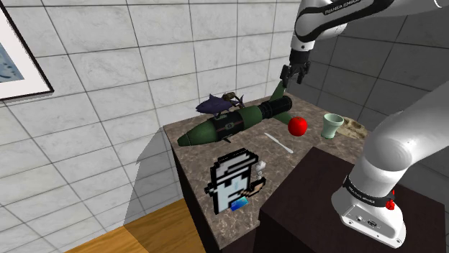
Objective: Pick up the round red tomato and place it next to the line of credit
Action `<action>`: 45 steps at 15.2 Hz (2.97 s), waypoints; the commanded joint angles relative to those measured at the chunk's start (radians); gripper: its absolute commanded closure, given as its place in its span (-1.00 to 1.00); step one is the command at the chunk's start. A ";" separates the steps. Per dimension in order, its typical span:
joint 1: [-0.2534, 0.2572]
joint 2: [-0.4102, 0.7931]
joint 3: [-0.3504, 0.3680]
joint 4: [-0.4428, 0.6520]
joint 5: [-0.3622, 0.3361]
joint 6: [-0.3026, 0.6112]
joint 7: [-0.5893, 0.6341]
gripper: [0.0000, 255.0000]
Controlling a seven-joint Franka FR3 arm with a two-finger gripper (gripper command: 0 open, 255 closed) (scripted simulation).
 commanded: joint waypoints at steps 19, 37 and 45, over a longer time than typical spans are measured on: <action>-0.139 0.662 -0.188 0.228 0.192 0.279 -0.200 -1.00; -0.222 0.889 -0.162 0.306 0.298 0.381 -0.271 -1.00; -0.223 0.889 -0.162 0.306 0.298 0.381 -0.271 1.00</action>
